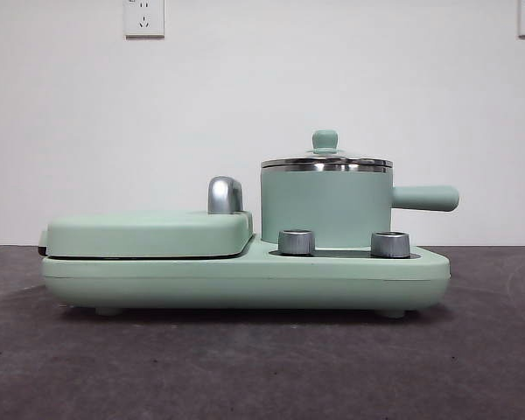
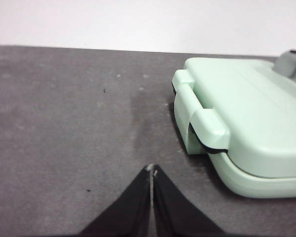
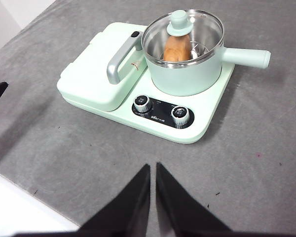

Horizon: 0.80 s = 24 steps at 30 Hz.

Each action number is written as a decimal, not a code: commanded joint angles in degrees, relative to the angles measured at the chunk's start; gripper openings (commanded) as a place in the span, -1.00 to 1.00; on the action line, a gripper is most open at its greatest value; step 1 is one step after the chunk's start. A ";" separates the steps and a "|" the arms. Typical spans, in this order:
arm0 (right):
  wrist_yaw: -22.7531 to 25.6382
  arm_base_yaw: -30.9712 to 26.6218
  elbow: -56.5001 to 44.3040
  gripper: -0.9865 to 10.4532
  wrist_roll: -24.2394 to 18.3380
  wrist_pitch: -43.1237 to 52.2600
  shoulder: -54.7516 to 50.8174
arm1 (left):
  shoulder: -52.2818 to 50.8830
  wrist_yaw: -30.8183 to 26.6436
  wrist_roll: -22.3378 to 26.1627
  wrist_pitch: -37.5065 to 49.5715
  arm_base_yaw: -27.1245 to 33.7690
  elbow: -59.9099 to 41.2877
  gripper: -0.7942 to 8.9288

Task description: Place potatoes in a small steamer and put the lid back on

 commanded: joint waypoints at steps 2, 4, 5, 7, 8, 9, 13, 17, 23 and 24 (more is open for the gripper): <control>0.02 0.50 0.57 -0.80 -0.46 0.52 0.42 | -0.11 -0.09 2.97 -0.50 -0.07 -1.11 -0.83; 0.00 0.50 0.57 -0.80 -0.46 0.52 0.42 | -0.11 -0.09 2.89 -0.35 -0.07 -1.11 -0.83; 0.00 0.50 0.57 -0.80 -0.46 0.52 0.42 | -0.11 -0.09 2.89 -0.37 -0.07 -1.11 -0.83; 0.02 0.50 0.57 -0.80 -0.46 0.50 0.42 | -0.11 -0.09 2.89 -0.37 -0.07 -1.11 -0.83; 0.02 0.50 0.57 -0.80 -0.46 0.52 0.42 | -0.11 -0.09 2.89 -0.37 -0.07 -1.11 -0.83; 0.02 0.50 0.57 -0.80 -0.46 0.52 0.42 | -0.11 -0.09 2.89 -0.37 -0.07 -1.11 -0.83; 0.02 0.50 0.57 -0.80 -0.46 0.50 0.42 | -0.11 -0.09 2.89 -0.37 -0.07 -1.11 -0.83; 0.02 0.50 0.57 -0.80 -0.46 0.52 0.42 | -0.11 -0.09 2.89 -0.37 -0.07 -1.11 -0.83; 0.00 0.50 0.42 -0.80 -0.46 0.68 0.39 | -0.11 -0.09 2.89 -0.37 -0.07 -1.11 -0.83; 0.20 0.28 0.35 -0.80 -0.48 0.63 0.28 | -0.11 -0.09 2.89 -0.37 -0.07 -1.09 -0.83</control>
